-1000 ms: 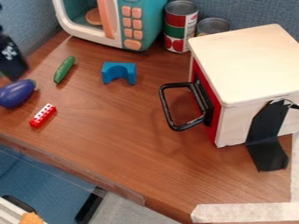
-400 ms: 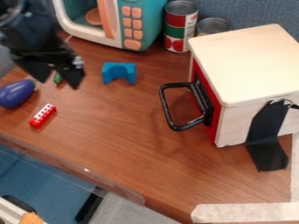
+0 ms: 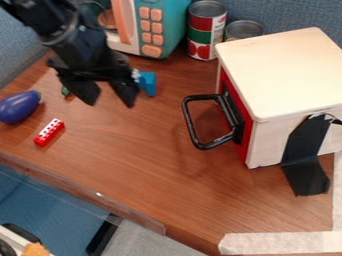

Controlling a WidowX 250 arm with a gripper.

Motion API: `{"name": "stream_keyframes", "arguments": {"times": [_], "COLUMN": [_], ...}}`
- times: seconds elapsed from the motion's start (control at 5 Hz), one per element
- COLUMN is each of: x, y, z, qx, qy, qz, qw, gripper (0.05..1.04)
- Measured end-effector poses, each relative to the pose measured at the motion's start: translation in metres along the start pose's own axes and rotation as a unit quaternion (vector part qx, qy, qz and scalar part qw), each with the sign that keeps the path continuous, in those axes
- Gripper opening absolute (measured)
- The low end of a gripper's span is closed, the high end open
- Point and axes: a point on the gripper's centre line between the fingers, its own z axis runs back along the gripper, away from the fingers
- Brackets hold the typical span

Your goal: Open the white drawer

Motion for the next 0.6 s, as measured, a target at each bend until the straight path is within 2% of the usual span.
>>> {"name": "stream_keyframes", "arguments": {"times": [0.2,0.6], "x": [0.001,0.002], "y": [-0.017,-0.039], "z": [-0.024,-0.059], "qx": [-0.004,-0.003], "qy": [0.004,0.0], "qz": [0.038,0.12], "qw": [0.9993,0.9928], "gripper": [0.999,0.998]}}
